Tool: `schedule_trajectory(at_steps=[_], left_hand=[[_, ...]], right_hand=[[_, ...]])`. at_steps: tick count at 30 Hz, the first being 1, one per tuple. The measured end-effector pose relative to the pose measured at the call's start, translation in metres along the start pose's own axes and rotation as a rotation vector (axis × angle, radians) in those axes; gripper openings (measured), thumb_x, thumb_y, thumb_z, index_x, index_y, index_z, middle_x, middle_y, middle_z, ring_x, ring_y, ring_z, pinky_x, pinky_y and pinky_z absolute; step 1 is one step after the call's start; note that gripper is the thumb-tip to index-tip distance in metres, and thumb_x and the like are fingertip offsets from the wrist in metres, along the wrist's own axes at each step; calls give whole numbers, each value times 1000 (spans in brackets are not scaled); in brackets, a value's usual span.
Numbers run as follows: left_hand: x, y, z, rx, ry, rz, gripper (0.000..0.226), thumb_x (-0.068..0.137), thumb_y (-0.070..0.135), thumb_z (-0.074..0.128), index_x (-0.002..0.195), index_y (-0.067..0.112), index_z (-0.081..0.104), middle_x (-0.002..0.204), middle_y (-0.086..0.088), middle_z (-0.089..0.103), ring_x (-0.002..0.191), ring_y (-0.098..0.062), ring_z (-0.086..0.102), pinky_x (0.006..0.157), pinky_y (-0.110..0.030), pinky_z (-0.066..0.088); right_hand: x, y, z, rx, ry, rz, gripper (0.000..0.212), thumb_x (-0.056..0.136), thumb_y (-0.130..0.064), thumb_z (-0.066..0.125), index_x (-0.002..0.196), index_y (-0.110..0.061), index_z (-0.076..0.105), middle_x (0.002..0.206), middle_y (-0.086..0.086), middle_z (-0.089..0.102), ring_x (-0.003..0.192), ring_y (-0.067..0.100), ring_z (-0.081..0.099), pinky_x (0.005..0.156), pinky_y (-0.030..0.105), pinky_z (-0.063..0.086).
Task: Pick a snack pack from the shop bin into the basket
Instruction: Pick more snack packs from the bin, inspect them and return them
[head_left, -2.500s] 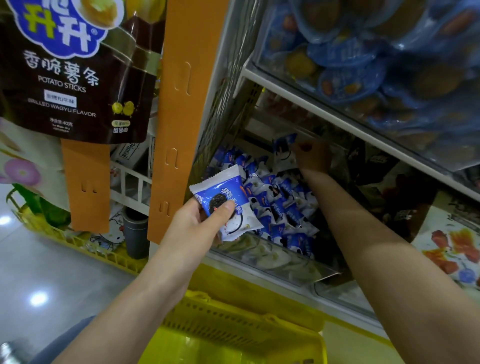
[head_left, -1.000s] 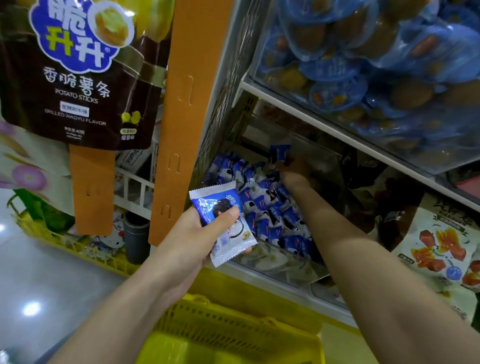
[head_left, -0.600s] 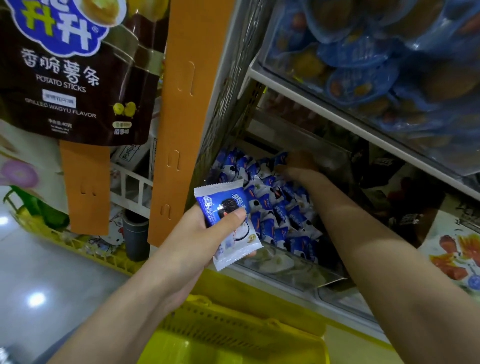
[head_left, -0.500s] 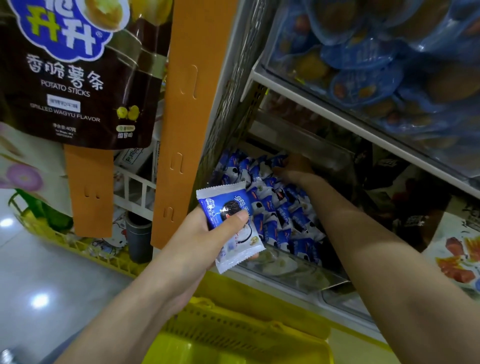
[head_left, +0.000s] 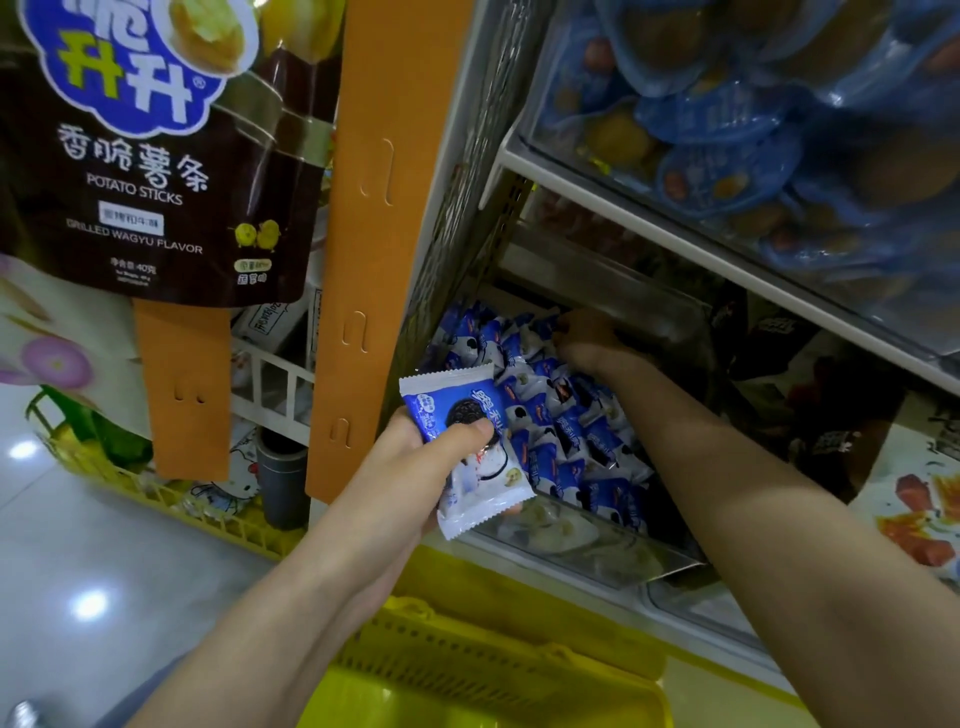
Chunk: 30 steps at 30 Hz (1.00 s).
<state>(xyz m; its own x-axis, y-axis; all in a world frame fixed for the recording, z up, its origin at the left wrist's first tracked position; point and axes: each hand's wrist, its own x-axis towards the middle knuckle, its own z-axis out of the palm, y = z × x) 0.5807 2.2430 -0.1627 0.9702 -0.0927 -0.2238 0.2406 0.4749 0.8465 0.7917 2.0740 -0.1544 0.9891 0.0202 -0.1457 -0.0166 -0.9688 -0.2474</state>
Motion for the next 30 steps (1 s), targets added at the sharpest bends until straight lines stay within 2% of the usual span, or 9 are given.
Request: schedule_trajectory(at_steps=[4,6,9,12,17,22,24,26,30], left_hand=[[-3,-1,2,103,-61,87,27,85,24,59,112,31,60,102,9,71,99,-9,66,87,-32,50],[-6,-1,2,155,-77,156,26,86,27,58,110,34,60,103,15,70,99,-1,63,83,-19,50],[-6,-3,4,221,-33,231,21,87,24,58,106,32,60,96,19,70,88,8,62,65,-3,45],[-6,-4,6,235,-28,257,22,85,21,59,105,29,58,94,17,70,87,7,63,65,-5,46],[-9,-7,9,285,3,274,18,87,36,52,102,30,60,90,1,68,82,1,63,64,-9,48],[-12,-6,9,316,102,313,27,91,39,46,76,23,61,76,-1,70,75,-10,68,65,-28,56],[-12,-5,10,301,79,308,30,91,39,45,71,26,63,71,0,69,71,-10,68,58,-23,54],[-13,-6,11,232,16,246,26,88,42,47,78,28,66,78,0,72,76,-12,69,59,-21,53],[-14,-7,9,203,-114,96,40,72,45,61,104,22,63,99,-1,71,94,-17,67,82,-34,52]], right_hand=[[-30,-10,-1,209,204,-35,31,98,-11,36,127,-3,47,126,20,52,109,31,53,80,28,40],[-62,-21,-7,414,261,-130,32,100,-20,35,120,-4,54,110,16,60,89,19,57,66,21,41],[-119,-35,-14,777,95,-224,43,98,-41,33,93,-18,68,80,-6,67,65,3,60,58,14,47],[-161,-40,-12,722,-95,-286,35,89,-54,43,77,-31,66,74,-13,70,67,-5,63,62,12,49],[-185,-39,-11,647,12,-351,9,85,-28,65,80,-22,70,74,-1,69,66,9,61,65,34,49],[-200,-35,-9,503,75,-523,15,84,-27,66,94,-18,73,83,-11,71,77,3,65,67,21,51],[-203,-32,-8,530,125,-549,15,86,-22,63,97,-18,74,82,-17,69,80,-4,64,70,11,48],[-206,-29,-7,549,178,-537,15,88,-20,62,95,-17,74,84,-14,70,82,-4,64,71,12,50],[-204,-22,-4,789,235,-353,14,90,-20,59,86,-21,73,79,-13,71,70,0,65,58,16,51]])
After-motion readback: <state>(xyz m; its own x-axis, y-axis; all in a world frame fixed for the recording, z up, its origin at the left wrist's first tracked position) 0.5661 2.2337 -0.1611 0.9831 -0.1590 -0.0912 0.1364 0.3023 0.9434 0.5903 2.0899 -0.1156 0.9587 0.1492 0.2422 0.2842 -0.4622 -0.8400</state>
